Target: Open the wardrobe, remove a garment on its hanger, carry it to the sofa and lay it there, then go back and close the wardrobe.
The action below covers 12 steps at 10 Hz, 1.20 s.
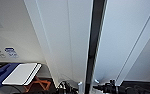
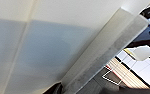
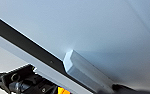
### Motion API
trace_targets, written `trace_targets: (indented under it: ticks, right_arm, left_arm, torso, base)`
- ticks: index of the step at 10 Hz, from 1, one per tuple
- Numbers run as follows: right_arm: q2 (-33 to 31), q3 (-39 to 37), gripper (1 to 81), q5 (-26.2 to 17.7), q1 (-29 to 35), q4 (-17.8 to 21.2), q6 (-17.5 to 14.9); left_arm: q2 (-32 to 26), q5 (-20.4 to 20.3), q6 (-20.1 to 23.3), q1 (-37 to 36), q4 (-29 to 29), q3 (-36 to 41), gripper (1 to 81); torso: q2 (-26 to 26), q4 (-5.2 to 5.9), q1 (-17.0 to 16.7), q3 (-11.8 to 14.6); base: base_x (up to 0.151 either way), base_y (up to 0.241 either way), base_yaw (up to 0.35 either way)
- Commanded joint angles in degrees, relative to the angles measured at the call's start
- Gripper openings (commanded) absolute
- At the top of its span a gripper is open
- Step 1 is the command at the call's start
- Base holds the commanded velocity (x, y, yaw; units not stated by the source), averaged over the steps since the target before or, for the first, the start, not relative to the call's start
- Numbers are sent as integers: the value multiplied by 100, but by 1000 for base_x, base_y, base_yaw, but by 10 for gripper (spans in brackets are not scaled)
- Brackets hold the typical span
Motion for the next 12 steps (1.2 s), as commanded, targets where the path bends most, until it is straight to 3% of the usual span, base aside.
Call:
trace_targets:
  ticks: [1, 7, 12]
  right_arm:
    - [41, 572, 811, -745, 467, 28, 124]
    - [33, 598, 811, -745, 467, 20, 124]
    - [33, 607, 811, -745, 467, 2, 124]
  left_arm:
    - [78, -150, -38, -588, -195, 609, 811]
    - [78, -158, -38, -580, -212, 627, 811]
    - [78, -159, -38, -580, -221, 618, 811]
  torso:
    - [0, 0, 0, 0]
    - [0, 0, 0, 0]
    - [2, 0, -2, 0]
  base:
    - [0, 0, 0]
    - [0, 0, 0]
    - [-43, 0, 0]
